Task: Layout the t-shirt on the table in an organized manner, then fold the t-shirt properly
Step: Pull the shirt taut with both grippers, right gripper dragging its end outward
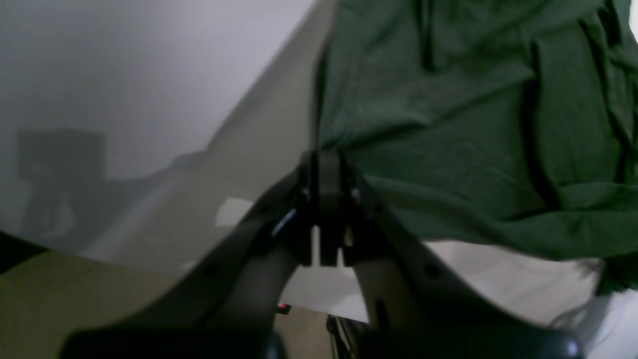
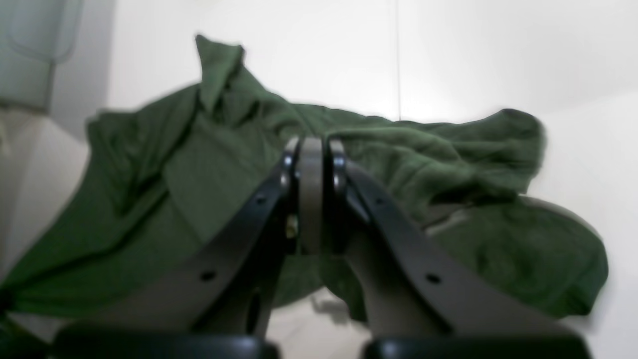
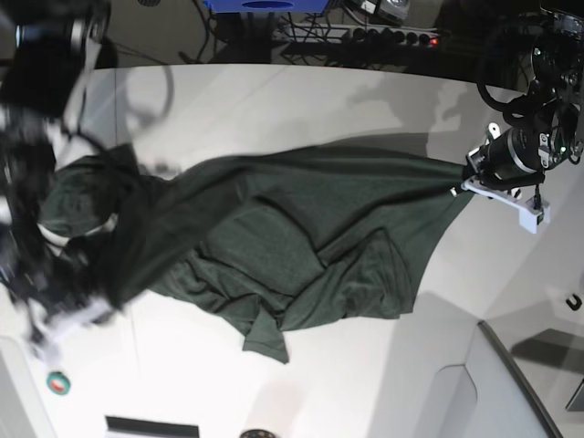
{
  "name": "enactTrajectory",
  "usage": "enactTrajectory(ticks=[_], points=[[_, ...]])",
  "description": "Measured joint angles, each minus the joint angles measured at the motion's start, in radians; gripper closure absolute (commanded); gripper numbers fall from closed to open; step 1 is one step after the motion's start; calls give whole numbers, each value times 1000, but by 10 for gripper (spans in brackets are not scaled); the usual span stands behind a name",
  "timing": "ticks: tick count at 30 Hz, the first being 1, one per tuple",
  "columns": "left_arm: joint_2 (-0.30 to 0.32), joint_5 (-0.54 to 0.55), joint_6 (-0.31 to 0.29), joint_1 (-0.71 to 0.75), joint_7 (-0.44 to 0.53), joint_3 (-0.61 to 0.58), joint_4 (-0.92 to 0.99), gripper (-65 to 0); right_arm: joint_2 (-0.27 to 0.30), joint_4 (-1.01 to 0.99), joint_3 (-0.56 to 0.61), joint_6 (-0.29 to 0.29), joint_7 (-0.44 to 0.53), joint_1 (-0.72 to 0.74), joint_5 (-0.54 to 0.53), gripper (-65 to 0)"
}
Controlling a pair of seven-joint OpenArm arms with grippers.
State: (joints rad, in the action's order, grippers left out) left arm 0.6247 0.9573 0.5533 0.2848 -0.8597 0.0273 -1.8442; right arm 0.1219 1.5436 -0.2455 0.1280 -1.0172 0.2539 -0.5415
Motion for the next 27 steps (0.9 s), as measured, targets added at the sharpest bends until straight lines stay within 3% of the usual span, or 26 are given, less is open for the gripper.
enactTrajectory(ticks=[3,4,6,8,10,13,16,21,23,25,26,27], points=[[-5,2,-1,0,-1,-4,0,0,8,-235,114,0,56,107,-7,-321],[-5,6,-3,4,-2,-3,-2,0,17,-243,138,0,56,106,-6,-336],[-4,4,-2,8,-1,-3,-1,0,59,-179,145,1,71,52,-26,-311],[-2,0,0,13,1,-4,0,0,98,-60,67,2,93,-58,-6,-293],[-6,2,0,14,-2,-9,0,0,121,-12,-34,-58,145,-178,6,-318],[-5,7,0,23,-1,-5,-1,0,117,-84,-66,-134,254,-298,111,-372],[-4,2,0,19,-2,-8,-1,0,101,-254,-61,-126,358,-297,179,-377],[-6,2,0,18,-1,-11,-1,0,117,-512,-66,-133,462,-166,188,-375],[-6,2,0,18,-1,-11,-1,0,130,-556,-61,-131,498,-155,183,-342],[-6,1,0,18,-1,-11,-1,0,133,-557,-65,-131,504,-164,191,-189],[-7,2,0,21,-1,-11,-1,0,134,-547,-66,-131,512,-180,188,-51],[-7,4,0,22,-1,-11,-1,0,134,-520,-69,-131,516,-208,180,0]])
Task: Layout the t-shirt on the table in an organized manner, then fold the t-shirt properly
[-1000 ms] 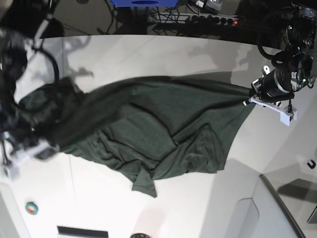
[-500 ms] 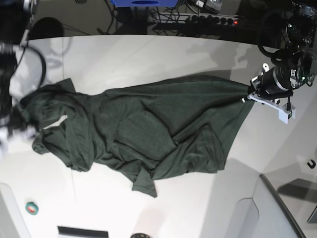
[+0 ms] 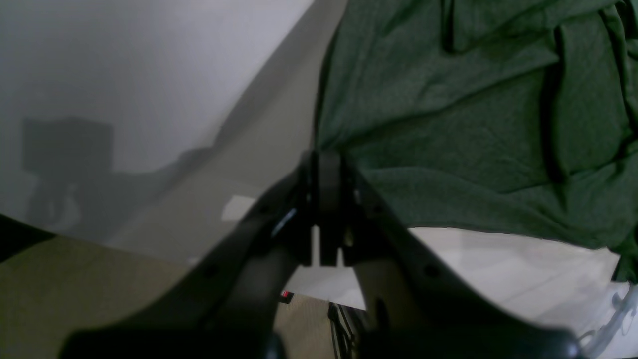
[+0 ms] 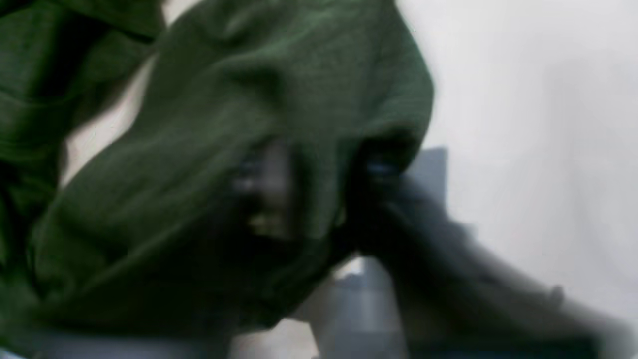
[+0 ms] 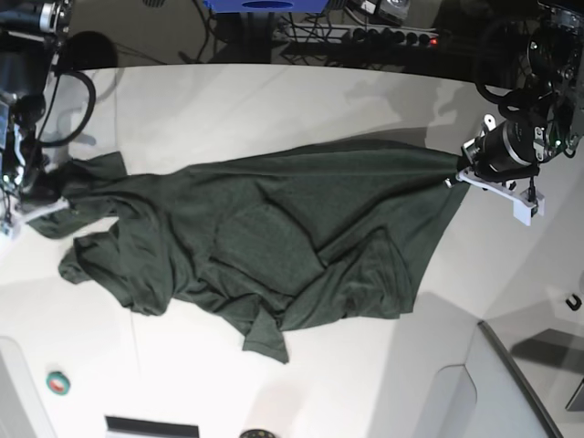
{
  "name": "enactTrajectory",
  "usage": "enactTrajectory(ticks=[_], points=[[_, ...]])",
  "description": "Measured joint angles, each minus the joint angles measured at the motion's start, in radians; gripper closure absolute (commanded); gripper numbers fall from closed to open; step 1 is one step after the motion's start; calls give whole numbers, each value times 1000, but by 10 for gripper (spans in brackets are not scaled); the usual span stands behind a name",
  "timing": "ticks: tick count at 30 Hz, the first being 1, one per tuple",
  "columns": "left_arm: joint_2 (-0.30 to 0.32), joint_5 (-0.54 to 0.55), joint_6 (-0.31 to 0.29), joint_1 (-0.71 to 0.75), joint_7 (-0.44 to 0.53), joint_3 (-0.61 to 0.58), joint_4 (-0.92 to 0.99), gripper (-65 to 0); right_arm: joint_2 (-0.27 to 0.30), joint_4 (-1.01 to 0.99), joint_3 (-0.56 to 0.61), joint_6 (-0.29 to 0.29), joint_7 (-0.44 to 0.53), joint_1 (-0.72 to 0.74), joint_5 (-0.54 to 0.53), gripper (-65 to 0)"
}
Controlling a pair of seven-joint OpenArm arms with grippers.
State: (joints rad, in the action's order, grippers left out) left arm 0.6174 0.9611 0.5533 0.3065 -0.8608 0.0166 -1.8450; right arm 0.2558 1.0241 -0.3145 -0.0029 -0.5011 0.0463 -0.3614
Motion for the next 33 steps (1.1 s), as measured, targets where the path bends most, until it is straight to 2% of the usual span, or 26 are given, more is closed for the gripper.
enactTrajectory(ticks=[1,2,4,7,11,13,16,17,20,23,25,26,27,29,30,32,33], points=[[0,1,0,2,0,1,0,0,-6,44,-15,1,-13,-37,2,-6],[2,1,0,3,0,3,0,0,-23,106,-50,3,-31,-89,-4,-42],[3,-3,0,2,0,5,0,0,-61,237,-132,0,-54,-206,-11,0],[3,-2,0,6,2,-2,0,0,-84,409,-204,-5,-121,-356,3,-5],[0,1,0,27,-1,-2,0,0,-100,613,-248,-3,-136,-437,-7,-5],[1,0,0,26,-2,-2,0,0,-142,713,-265,-1,-146,-479,-9,-5],[0,-2,0,26,0,-2,0,0,-192,883,-262,5,-212,-539,1,-5],[0,-2,-1,26,0,-2,0,0,-196,940,-244,15,-219,-541,9,-5],[2,-10,0,17,2,-41,-12,0,-217,1004,-124,119,-177,-489,-5,-5],[1,5,-3,14,1,-67,-34,0,-226,991,69,212,-213,-452,-6,-5],[2,0,-2,14,0,-67,-34,0,-208,985,217,264,-220,-424,9,-6],[1,-4,0,14,0,-67,-33,0,-198,970,290,317,-229,-387,9,-15],[1,-6,0,14,0,-67,-33,0,-186,942,362,347,-226,-336,5,-20],[1,-6,0,14,0,-67,-33,0,-194,870,485,383,-211,-230,-7,-95],[0,-3,0,11,0,-67,-34,0,-195,830,531,382,-216,-186,-8,-171],[3,-3,0,13,1,-66,-34,0,-199,780,569,352,-359,-142,-8,-324],[3,-6,0,16,3,-63,-34,0,-194,777,561,321,-399,-142,-1,-375]])
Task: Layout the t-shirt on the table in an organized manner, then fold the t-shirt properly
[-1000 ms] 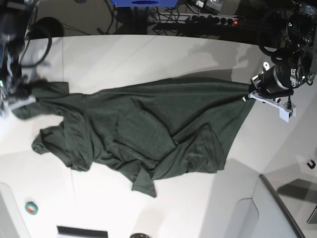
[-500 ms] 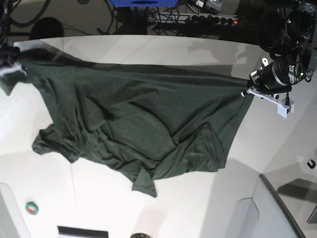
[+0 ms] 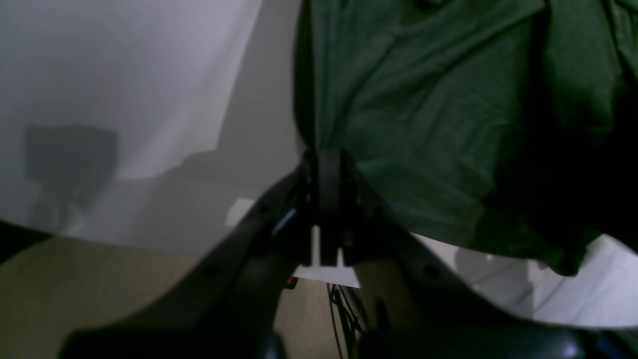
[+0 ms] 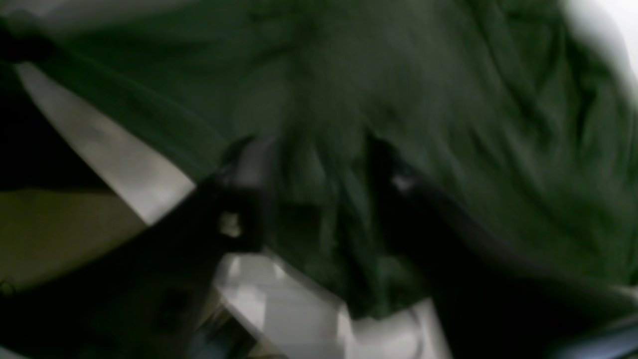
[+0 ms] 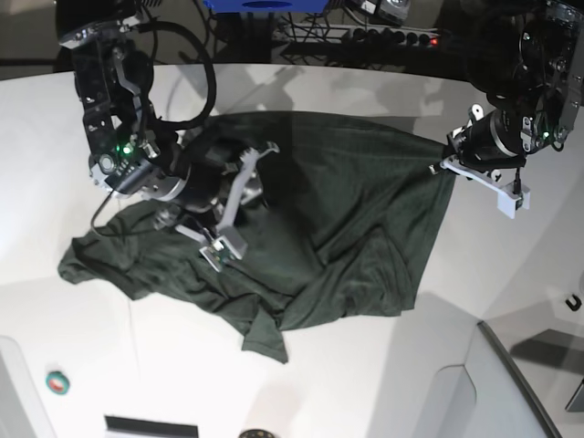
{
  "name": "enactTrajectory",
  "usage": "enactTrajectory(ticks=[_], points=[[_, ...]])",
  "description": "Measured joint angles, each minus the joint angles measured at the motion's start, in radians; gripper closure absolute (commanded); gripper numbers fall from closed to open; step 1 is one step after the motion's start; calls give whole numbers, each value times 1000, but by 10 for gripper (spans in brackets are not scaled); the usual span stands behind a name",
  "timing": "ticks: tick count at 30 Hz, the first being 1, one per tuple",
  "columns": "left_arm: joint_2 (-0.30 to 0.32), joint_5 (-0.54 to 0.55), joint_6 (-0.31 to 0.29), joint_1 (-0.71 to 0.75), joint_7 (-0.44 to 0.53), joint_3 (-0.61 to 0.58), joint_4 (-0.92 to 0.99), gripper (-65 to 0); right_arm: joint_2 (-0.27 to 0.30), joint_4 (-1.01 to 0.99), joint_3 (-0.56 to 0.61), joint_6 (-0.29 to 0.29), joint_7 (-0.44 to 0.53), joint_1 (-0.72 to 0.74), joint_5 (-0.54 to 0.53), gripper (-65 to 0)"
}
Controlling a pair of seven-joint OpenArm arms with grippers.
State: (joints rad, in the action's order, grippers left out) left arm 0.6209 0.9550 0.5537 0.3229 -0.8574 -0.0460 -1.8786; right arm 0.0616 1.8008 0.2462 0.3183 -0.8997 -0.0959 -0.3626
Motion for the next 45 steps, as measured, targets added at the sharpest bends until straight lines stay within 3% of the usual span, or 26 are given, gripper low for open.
enactTrajectory(ticks=[2,7,9,13,17,18,21,23,29,33,35,39,40,41,44,45], points=[[1,0,0,8,0,3,0,0,7,26,-98,-11,-8,-23,0,-384],[3,-4,0,46,0,5,0,0,2,-36,-482,-24,24,-24,2,-374],[1,-44,0,58,-7,-3,0,0,14,-127,-535,-32,3,-9,29,-374],[-20,-148,-2,78,1,-3,0,0,-10,-241,-513,-27,-10,66,9,-375],[-29,-147,3,83,-7,-5,1,0,3,-277,-408,-31,13,169,8,-375],[-31,-147,-3,81,-3,-6,1,0,4,-277,-372,-63,13,184,17,-375],[-30,-146,-2,90,-3,-1,1,0,-10,-290,-238,-266,75,197,158,-396],[-28,-148,0,94,-4,3,1,0,-38,-324,-162,-337,115,206,184,-446],[-25,-147,0,96,-1,-2,2,0,-68,-566,-138,-438,188,308,203,-455],[-27,-147,0,116,0,3,2,0,-74,-640,-132,-562,267,310,202,-453],[-28,-146,0,116,-4,3,2,0,-77,-643,-130,-597,298,307,199,-453],[-27,-147,-2,113,0,3,2,0,-76,-719,-130,-612,321,346,202,-449],[-27,-147,-2,114,-1,3,2,0,-76,-753,-130,-615,321,358,202,-419],[-28,-147,-3,115,0,3,2,0,-76,-779,-130,-616,322,366,202,-348],[-27,-146,-2,113,0,3,2,0,-78,-737,-138,-618,321,335,191,-18],[-28,-147,-2,112,0,3,2,0,-76,-695,-138,-618,319,312,191,0]])
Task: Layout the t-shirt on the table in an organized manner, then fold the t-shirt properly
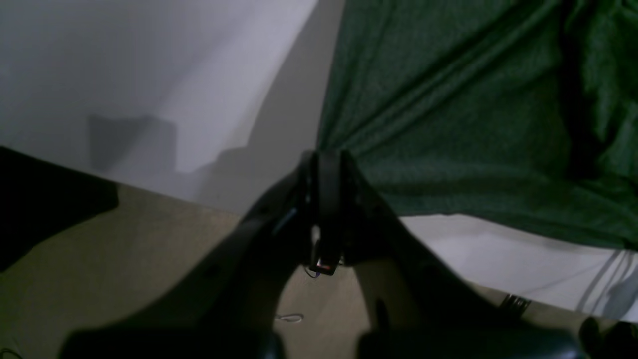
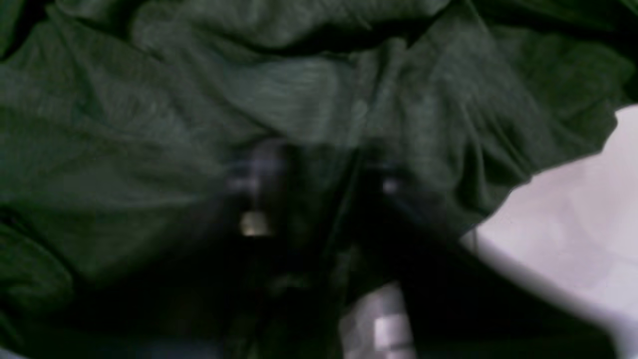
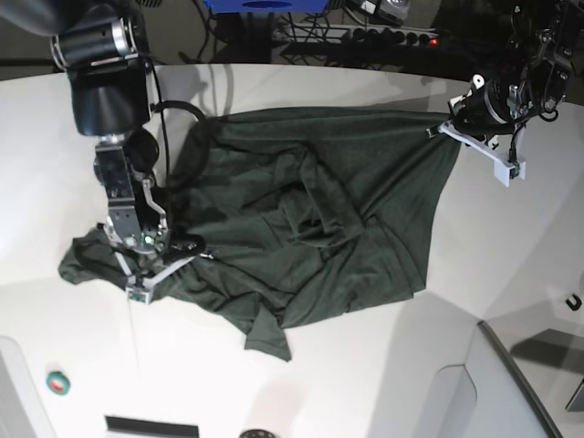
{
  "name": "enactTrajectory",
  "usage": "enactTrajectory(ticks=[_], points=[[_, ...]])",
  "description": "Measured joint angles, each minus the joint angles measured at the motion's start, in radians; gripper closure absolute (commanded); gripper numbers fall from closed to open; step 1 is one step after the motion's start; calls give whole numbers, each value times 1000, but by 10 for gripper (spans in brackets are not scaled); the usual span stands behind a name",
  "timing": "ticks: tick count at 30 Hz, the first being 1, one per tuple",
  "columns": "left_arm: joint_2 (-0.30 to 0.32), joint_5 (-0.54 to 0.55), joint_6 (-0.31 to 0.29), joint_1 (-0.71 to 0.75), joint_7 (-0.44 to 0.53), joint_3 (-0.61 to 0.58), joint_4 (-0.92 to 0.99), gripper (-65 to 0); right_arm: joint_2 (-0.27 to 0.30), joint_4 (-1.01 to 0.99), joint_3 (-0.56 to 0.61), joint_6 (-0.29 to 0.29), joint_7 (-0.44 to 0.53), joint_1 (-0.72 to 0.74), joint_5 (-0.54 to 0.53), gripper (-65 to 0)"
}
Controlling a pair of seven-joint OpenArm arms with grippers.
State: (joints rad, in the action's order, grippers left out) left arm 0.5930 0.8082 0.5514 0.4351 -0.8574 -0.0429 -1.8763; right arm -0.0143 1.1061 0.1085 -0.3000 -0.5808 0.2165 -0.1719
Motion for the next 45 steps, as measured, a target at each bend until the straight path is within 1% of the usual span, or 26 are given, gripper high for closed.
enactTrajectory(ticks=[2,3,6,10,13,15,16,17,18,20,22,23,26,29,30,32,33,35,37,39,40,43,45], points=[[0,0,0,0,0,0,0,0,3,94,0,-1,-6,-49,2,-39],[1,0,0,-1,0,0,0,0,12,145,-2,1,-8,-77,3,-47],[6,0,0,-3,0,0,0,0,47,281,-47,5,-61,-164,-4,-24],[3,0,0,-3,0,2,0,0,92,404,-158,4,-69,-306,1,-17],[3,0,0,0,0,2,0,0,103,461,-235,10,-69,-406,-7,-18],[-1,0,0,3,-1,2,0,0,101,469,-313,73,-72,-465,-40,-23],[-5,1,0,3,-1,2,0,0,98,464,-349,93,-74,-483,-53,-26],[-6,2,0,3,0,2,0,0,96,450,-382,104,-68,-494,-63,-44],[-5,6,-1,3,-2,2,0,0,86,429,-418,111,-66,-497,-84,-87],[-5,3,0,3,-3,2,0,0,74,394,-455,111,-71,-500,-87,-236],[-5,3,0,3,-3,2,0,0,68,393,-456,111,-73,-506,-90,-342],[-5,3,0,3,-3,2,0,0,63,406,-455,111,-74,-513,-91,-362],[-3,4,-1,-1,-3,2,0,0,64,497,-452,115,-71,-549,-86,-360],[-2,3,2,2,-3,2,0,0,84,533,-451,115,-74,-547,-82,-360],[-2,3,0,3,-3,2,0,0,96,538,-430,114,-74,-541,-48,-360],[-2,3,0,2,-3,2,0,0,126,548,-352,108,-74,-526,17,-360],[-2,3,0,3,-3,2,0,0,131,558,-305,108,-69,-518,35,-360],[-3,3,0,2,-3,2,0,0,121,570,-197,113,-65,-498,121,-360],[-2,3,0,2,-3,2,0,0,100,560,-126,121,-69,-476,174,-360],[-2,3,2,3,-3,2,0,0,60,526,-119,124,-68,-455,218,-360],[-3,3,2,3,-3,2,0,0,50,507,-128,124,-74,-445,244,-360],[-5,3,2,7,-3,2,0,0,47,460,-144,123,-74,-423,290,-356],[-5,3,2,14,0,2,0,0,47,444,-144,122,-74,-410,311,-320]])
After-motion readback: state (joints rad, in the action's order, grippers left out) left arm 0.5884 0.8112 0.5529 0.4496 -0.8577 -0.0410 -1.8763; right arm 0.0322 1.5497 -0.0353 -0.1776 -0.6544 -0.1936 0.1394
